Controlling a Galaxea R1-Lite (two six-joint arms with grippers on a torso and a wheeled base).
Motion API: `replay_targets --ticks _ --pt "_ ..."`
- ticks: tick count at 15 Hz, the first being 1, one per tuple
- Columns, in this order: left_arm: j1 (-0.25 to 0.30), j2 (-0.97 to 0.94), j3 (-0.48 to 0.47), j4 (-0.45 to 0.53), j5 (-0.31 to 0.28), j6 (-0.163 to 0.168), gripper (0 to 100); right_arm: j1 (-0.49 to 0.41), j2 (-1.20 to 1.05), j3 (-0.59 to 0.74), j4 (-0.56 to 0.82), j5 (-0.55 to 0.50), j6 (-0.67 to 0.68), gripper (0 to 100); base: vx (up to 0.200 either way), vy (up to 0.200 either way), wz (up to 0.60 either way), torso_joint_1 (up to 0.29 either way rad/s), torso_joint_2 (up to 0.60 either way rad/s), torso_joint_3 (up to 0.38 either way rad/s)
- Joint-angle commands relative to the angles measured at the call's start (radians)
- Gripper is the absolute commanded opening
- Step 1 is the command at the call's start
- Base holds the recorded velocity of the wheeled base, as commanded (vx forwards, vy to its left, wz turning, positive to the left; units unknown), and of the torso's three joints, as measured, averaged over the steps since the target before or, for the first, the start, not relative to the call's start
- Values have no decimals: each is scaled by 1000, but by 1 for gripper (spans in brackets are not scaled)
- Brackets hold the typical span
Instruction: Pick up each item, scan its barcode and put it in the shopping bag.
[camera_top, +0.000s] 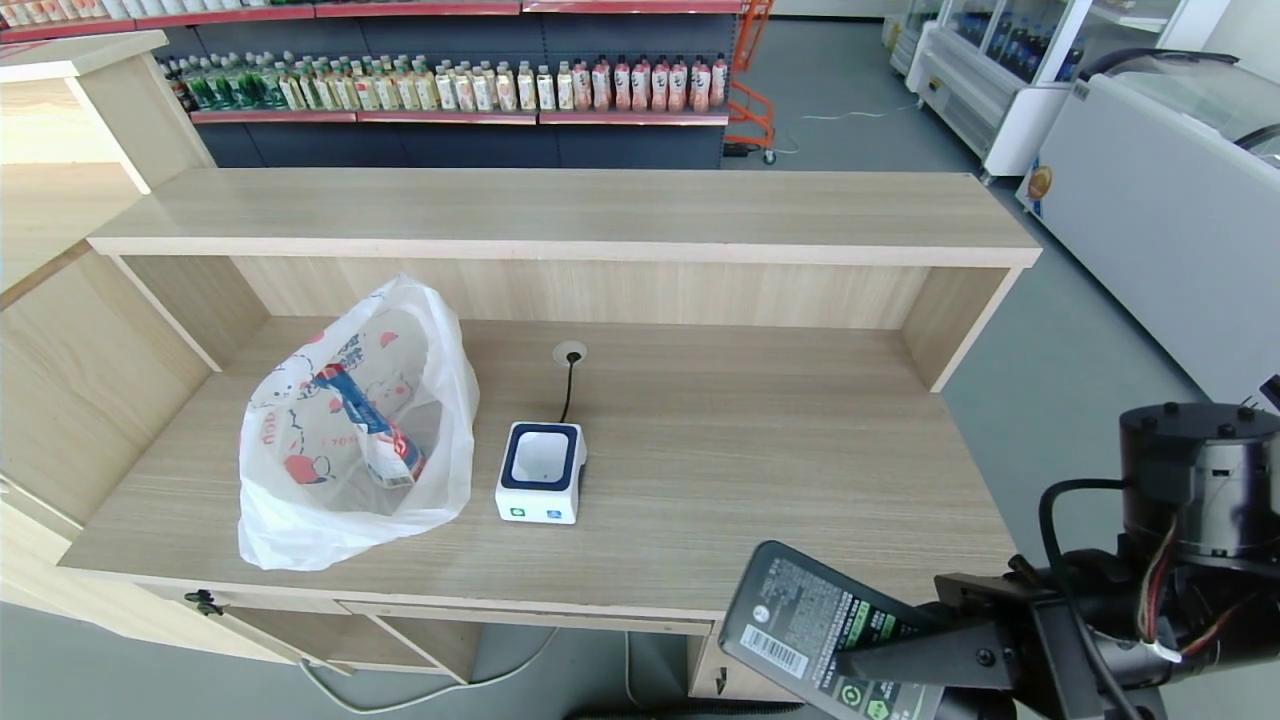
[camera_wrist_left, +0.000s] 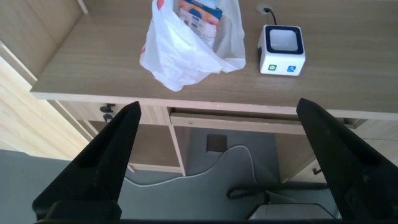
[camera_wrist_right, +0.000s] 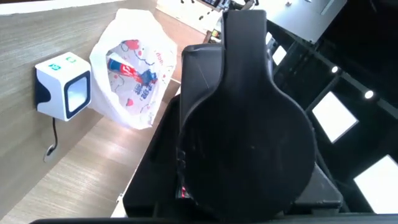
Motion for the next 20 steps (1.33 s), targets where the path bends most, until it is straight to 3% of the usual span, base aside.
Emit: replay_targets --ticks 1,13,15,17,18,20 --pt "0 0 0 0 1 0 100 0 12 -3 0 1 0 0 0 0 0 0 0 0" --pt "0 0 0 0 1 0 100 2 47 -27 5 -1 16 0 0 0 0 0 0 0" --pt "0 0 0 0 1 0 100 -9 42 -54 8 -1 160 0 0 0 0 0 0 0" --pt "0 0 0 0 1 0 100 -159 -16 -73 9 -41 602 0 0 0 0 0 0 0" --pt "0 0 0 0 1 0 100 -216 -64 -23 11 -156 812 0 0 0 0 0 0 0" --pt "0 0 0 0 1 0 100 -405 -137 33 77 -211 1117 0 0 0 0 0 0 0"
